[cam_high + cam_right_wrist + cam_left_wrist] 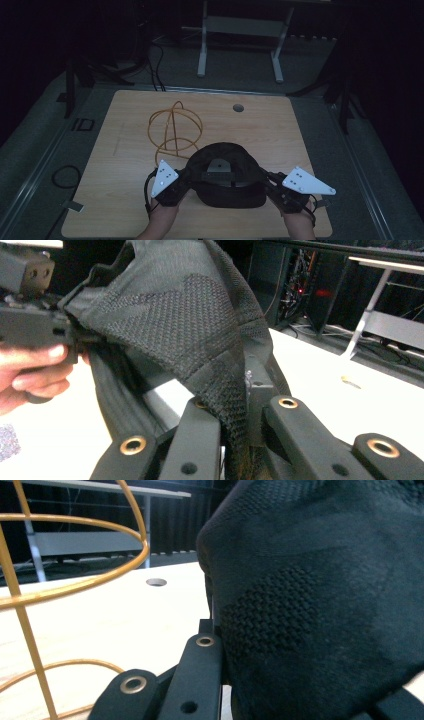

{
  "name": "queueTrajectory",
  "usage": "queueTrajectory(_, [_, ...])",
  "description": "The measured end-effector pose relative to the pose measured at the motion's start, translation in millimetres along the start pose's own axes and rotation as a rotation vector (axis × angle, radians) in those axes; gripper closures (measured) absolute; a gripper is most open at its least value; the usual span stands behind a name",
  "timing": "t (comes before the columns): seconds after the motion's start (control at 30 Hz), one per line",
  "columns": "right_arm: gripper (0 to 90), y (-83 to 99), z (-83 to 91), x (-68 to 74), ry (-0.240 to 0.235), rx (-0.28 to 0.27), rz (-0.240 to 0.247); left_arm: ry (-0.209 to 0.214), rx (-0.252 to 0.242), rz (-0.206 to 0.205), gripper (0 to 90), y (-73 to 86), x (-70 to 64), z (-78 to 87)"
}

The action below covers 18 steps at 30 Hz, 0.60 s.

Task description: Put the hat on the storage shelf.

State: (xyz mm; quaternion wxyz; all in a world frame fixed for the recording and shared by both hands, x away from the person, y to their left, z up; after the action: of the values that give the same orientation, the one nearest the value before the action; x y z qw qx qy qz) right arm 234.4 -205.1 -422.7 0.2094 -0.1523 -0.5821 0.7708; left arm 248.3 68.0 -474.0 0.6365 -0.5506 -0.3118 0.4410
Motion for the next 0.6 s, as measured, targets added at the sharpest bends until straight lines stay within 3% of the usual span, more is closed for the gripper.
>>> queueTrajectory(0.17, [81.8, 8.3, 6.4, 0.1, -0.024, 0.01, -0.038, 0.02, -0.002, 0.012, 89.7, -8.7, -6.5, -4.6])
queueTrajectory(0.37, [62.2, 18.1, 22.3, 1.3, -0.041, 0.01, -0.058, 0.031, -0.009, -0.011, 89.7, -30.3, -19.5, -10.6])
queueTrajectory(0.6, [43.6, 32.8, 28.3, 3.4, -0.093, 0.085, -0.073, 0.035, -0.026, -0.04, 89.6, -47.8, -28.8, -18.0])
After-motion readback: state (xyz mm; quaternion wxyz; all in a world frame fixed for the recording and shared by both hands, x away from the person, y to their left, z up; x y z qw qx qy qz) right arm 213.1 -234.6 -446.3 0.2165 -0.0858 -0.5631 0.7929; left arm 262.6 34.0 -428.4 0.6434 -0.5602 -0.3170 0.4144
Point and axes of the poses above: each handheld gripper's, and its own axes: z roughly backward along the jaws, y roughly out of its underside, x roughly to its left, the point moved 3 cm from there along -z, roughly forward along the jaws, and after that the axes turned 14 degrees about -y, right-handed, at the moved point
